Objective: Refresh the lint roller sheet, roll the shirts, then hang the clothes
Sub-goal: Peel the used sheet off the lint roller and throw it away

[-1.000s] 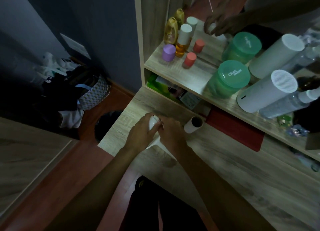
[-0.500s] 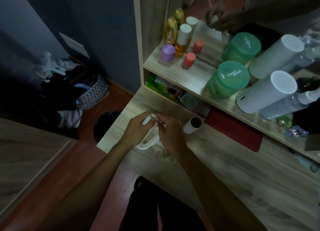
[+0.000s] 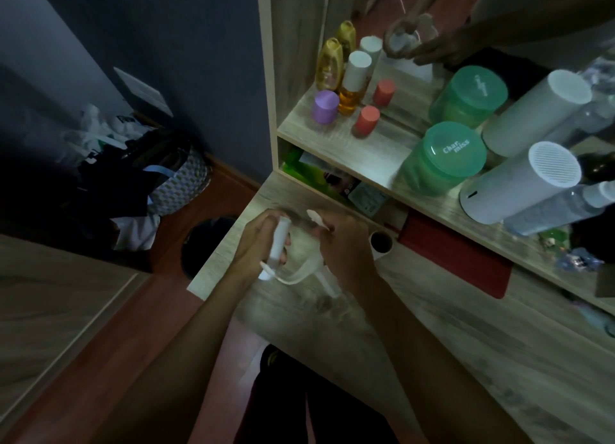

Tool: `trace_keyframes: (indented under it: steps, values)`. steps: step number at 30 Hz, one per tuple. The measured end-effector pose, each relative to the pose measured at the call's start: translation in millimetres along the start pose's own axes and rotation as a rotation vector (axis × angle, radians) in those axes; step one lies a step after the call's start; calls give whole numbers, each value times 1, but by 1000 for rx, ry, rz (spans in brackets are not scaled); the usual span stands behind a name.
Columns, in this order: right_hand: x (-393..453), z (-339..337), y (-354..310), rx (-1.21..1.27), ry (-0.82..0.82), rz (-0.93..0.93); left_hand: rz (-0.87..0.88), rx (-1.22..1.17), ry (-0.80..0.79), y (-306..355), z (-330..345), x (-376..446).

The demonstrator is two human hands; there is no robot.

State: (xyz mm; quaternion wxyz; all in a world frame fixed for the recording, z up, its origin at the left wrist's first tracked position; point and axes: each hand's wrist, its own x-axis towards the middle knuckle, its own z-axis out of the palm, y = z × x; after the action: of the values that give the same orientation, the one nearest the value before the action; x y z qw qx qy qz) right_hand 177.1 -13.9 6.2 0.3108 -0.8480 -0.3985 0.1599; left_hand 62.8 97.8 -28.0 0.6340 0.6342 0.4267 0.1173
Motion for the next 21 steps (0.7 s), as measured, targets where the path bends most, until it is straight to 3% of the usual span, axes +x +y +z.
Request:
trace_keyframes:
  steps: [6, 11, 21]
  values:
    - [-3, 9, 11, -77, -67, 71, -134, -123, 43, 2, 6, -3]
    - [-9, 19, 25, -167, -149, 125, -370, -361, 134, 3, 6, -1]
    - [-23, 24, 37, -233, -233, 260, -470, -459, 120, -10, 8, 4]
